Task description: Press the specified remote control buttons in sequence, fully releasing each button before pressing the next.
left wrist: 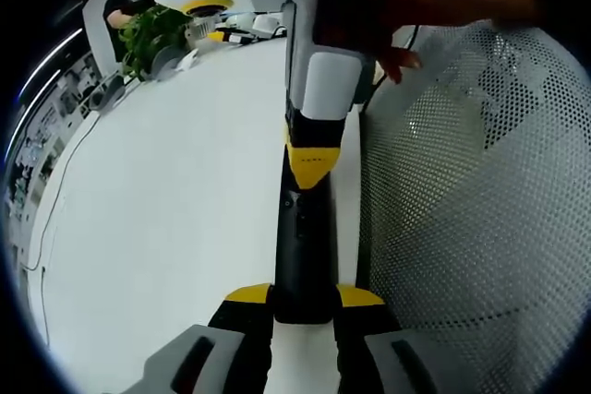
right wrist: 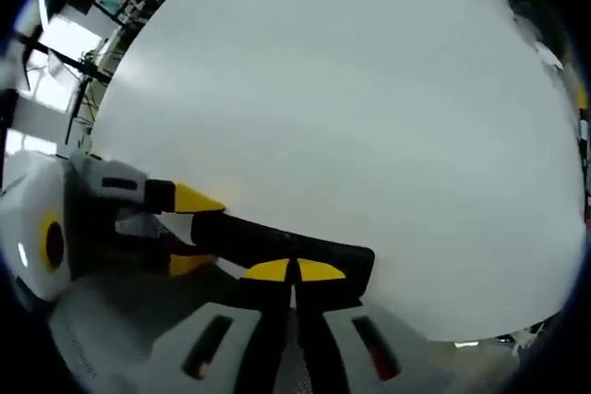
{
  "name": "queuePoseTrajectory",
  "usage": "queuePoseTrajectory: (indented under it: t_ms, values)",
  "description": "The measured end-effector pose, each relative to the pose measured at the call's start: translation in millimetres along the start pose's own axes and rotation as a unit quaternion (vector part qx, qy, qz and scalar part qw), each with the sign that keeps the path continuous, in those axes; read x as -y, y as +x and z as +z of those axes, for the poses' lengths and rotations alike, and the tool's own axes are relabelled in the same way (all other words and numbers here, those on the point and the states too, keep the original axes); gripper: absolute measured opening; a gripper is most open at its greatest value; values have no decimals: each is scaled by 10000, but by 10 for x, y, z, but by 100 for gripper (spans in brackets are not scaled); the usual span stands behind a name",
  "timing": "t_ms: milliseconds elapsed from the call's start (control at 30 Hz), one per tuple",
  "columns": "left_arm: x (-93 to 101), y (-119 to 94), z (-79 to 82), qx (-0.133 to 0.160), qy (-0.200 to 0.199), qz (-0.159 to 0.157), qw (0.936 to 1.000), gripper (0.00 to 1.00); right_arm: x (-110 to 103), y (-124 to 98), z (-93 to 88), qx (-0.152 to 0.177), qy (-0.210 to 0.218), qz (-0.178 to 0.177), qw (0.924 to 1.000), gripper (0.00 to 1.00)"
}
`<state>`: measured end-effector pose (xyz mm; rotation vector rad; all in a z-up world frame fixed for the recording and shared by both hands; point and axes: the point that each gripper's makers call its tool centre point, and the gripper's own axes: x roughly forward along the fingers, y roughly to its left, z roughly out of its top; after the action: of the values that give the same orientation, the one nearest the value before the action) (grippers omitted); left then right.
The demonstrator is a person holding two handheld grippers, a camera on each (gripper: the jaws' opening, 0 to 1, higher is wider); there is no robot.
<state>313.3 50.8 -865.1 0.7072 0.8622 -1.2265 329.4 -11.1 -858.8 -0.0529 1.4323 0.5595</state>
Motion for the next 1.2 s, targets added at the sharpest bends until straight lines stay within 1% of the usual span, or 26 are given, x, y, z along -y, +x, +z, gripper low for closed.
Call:
queuePoseTrajectory:
  t_ms: [100, 167, 233, 500, 667, 933, 1200]
  values:
    - [0, 1, 1, 2, -3, -2, 10000, 25, 10, -2, -3, 54, -73, 38, 10000, 0]
    - [0, 2, 2, 6, -6, -2, 10000, 25, 18, -1, 0, 119, 143, 162, 9997, 0]
    - [1, 2, 3, 13, -8, -1, 10000, 25, 25, -1, 4, 102, 212, 200, 9995, 0]
    - [-1, 2, 3, 16, -9, -4, 10000, 25, 11, 4, 6, 26, 139, 157, 9998, 0]
    - [-1, 1, 0, 12, -36, 2, 10000, 25, 10, 2, 3, 28, 199, 166, 9997, 0]
    - [-2, 1, -2, -6, -68, 7, 10000, 25, 4, 3, -2, 30, 134, 122, 9998, 0]
    - [-2, 1, -2, -26, -99, 26, 9999, 25, 2, -7, -4, 41, 262, 149, 9995, 0]
